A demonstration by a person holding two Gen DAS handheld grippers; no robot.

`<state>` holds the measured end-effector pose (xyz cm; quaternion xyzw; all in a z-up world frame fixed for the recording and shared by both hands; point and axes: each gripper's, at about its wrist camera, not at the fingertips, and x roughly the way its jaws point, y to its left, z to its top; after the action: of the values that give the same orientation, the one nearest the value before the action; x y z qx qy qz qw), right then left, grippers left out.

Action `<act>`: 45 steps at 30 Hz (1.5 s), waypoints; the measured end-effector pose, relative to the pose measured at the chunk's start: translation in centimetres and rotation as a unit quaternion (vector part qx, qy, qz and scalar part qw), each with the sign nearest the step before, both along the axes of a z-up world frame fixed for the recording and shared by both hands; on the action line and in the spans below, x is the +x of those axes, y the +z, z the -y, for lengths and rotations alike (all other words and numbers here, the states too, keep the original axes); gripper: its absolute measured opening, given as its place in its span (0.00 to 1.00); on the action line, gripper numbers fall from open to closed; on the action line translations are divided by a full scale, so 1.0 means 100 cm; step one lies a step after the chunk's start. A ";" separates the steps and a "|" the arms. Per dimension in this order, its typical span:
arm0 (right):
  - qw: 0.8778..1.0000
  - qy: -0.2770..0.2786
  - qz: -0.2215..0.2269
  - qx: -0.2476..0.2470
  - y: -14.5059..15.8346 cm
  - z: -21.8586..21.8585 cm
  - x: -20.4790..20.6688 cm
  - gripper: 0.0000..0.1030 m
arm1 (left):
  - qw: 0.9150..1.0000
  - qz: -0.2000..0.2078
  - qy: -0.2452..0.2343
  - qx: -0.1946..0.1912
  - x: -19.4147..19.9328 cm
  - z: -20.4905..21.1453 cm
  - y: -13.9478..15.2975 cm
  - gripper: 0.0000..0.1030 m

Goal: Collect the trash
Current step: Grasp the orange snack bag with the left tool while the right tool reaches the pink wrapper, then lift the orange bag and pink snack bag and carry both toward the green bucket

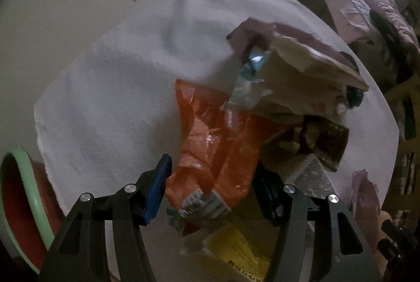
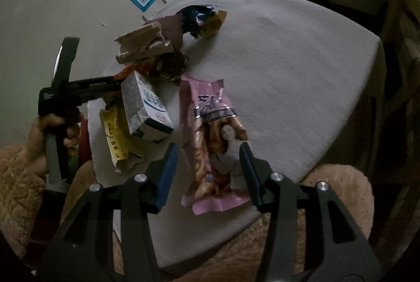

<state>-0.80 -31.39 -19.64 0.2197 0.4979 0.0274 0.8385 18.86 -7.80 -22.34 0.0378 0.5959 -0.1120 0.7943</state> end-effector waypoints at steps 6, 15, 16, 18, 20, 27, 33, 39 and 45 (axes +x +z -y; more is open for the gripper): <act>1.000 0.000 -0.010 0.004 -0.006 0.001 0.000 0.46 | 1.000 0.018 0.019 -0.006 -0.008 -0.011 0.008 0.45; 0.999 0.010 -0.024 -0.021 -0.010 -0.008 0.004 0.61 | 0.997 0.050 0.052 -0.027 -0.042 -0.050 0.038 0.44; 0.999 0.011 -0.026 -0.024 -0.010 -0.009 0.006 0.65 | 0.997 0.053 0.055 -0.031 -0.049 -0.055 0.042 0.44; 0.999 0.011 -0.031 -0.030 -0.012 -0.010 0.009 0.68 | 0.996 0.063 0.062 -0.033 -0.063 -0.062 0.047 0.44; 0.998 0.012 -0.041 -0.038 -0.015 -0.012 0.013 0.68 | 0.994 0.075 0.068 -0.034 -0.073 -0.067 0.053 0.44; 0.997 0.018 -0.063 -0.050 -0.024 -0.018 0.027 0.68 | 0.986 0.150 0.069 -0.038 -0.101 -0.067 0.095 0.44; 0.996 0.025 -0.068 -0.052 -0.025 -0.020 0.030 0.49 | 0.976 0.208 0.049 -0.043 -0.117 -0.058 0.132 0.44; 0.997 0.018 -0.037 -0.062 -0.002 -0.022 0.023 0.45 | 0.970 0.235 0.044 -0.049 -0.126 -0.060 0.150 0.44; 0.998 0.011 0.019 -0.053 0.046 -0.028 0.019 0.45 | 0.966 0.249 0.052 -0.047 -0.136 -0.068 0.156 0.44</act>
<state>1.11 -28.59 -15.02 0.1688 0.4852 0.0137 0.8579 5.26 -1.04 -6.69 -0.0043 0.3742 -0.0854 0.9234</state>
